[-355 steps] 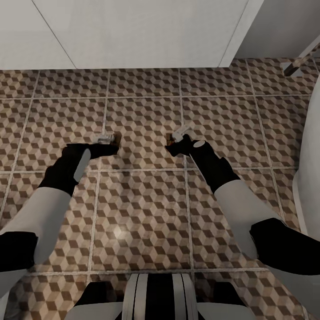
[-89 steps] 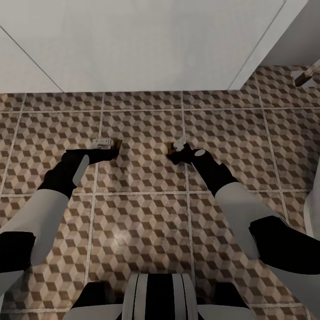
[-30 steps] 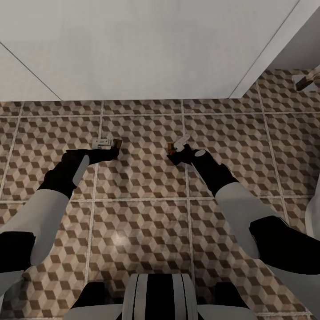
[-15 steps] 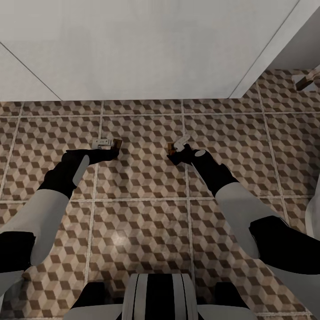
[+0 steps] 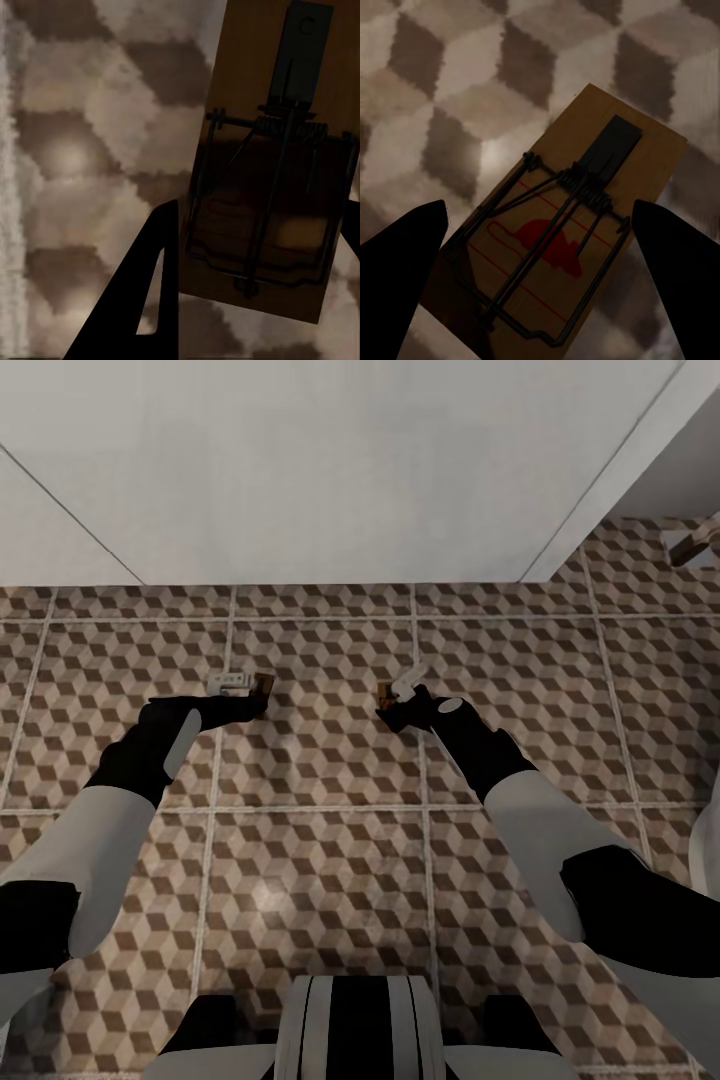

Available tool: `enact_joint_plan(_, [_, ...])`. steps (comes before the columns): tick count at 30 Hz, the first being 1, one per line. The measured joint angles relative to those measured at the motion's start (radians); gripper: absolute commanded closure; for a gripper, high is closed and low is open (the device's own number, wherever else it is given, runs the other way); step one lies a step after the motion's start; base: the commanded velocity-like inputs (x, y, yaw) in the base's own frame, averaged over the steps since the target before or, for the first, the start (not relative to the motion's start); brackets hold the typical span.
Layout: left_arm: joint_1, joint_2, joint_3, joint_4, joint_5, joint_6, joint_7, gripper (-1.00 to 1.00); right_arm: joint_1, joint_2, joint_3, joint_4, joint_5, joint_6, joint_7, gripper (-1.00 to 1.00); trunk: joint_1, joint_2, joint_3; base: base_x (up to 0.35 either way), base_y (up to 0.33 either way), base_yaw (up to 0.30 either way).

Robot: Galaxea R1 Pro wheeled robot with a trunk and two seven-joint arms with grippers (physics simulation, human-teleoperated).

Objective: Take the four mousetraps from the cabinet in the bathroom and place them on the bathroom floor. Make sure all four end up on the same floor surface, and ensure that at least two of them are either under or directly next to the same bathroom sink.

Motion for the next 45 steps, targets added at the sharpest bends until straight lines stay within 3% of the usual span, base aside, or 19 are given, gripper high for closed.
enact_joint_plan(20, [0.0, 0.001, 0.0, -0.001, 0.0, 0.0, 0.0, 1.0, 0.0, -0.001, 0.0, 0.0, 0.0, 0.0, 0.0, 1.0, 0.0, 0.0, 0.0, 0.003, 0.0, 0.056])
enact_joint_plan(32, [0.0, 0.0, 0.0, 0.0, 0.0, 0.001, 0.0, 1.0, 0.0, -0.002, 0.0, 0.001, 0.0, 0.0, 0.0, 1.0, 0.0, 0.0, 0.0, 0.205, 0.0, 0.058])
enact_joint_plan(45, [0.0, 0.0, 0.0, 0.002, -0.001, 0.001, 0.0, 1.0, 0.0, -0.011, 0.001, 0.003, -0.001, 0.0, 0.0, 1.0, 0.0, 0.0, 0.0, 0.028, 0.0, 0.001])
